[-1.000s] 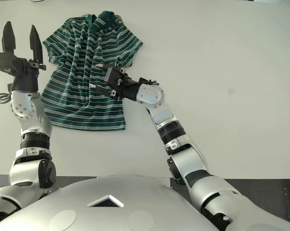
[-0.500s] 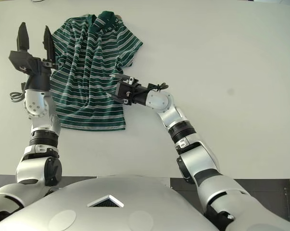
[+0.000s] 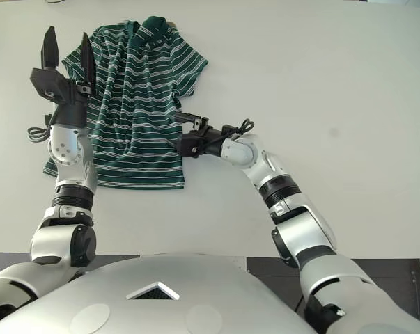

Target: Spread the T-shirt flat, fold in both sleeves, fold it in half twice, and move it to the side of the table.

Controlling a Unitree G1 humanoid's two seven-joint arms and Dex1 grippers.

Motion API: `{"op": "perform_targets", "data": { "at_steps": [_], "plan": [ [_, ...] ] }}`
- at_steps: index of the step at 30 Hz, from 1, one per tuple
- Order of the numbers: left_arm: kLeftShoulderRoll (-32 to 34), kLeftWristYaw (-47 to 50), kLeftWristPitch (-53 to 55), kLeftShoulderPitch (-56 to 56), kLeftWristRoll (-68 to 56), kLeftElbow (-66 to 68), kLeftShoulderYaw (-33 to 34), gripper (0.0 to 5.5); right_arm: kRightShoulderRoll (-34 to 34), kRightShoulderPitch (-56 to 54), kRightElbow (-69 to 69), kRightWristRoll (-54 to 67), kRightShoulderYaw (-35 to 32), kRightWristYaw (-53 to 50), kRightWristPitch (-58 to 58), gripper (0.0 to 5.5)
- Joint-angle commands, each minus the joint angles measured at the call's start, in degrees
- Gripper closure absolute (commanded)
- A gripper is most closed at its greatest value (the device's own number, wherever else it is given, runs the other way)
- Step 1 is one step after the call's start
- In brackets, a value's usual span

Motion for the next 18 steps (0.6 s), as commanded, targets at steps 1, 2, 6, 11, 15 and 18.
{"op": "perform_targets", "data": {
  "at_steps": [1, 2, 6, 11, 15, 18],
  "plan": [
    [0.6, 0.4, 0.7, -0.7, 1.3, -2.2, -0.7, 2.67, -8.4, 2.5, -4.5, -8.9, 6.4, 7.7, 1.5, 2.45],
    [1.0, 0.3, 0.8, -0.8, 1.7, -3.0, -0.9, 2.67, -11.8, 3.7, -7.3, -9.6, 7.4, 11.5, 2.1, 2.45],
    [2.8, -0.4, 1.9, -0.9, 2.4, -6.6, -1.1, 2.67, -28.6, 12.3, -21.6, -1.5, 5.6, 28.6, 8.8, 2.45],
    [5.1, -3.6, 8.1, 1.4, -1.1, -14.7, -0.9, 2.67, -45.2, 25.1, -40.1, 14.6, 0.4, 38.9, 20.4, 2.45],
    [7.7, -5.6, 12.5, 3.9, -2.5, -20.3, -0.2, 2.67, -50.7, 31.3, -49.1, 22.3, -2.7, 40.4, 27.1, 2.45],
    [8.7, -6.3, 14.6, 4.9, -3.6, -22.1, 0.6, 2.67, -50.6, 32.7, -52.0, 24.2, -4.3, 40.4, 30.2, 2.45]
  ]
}}
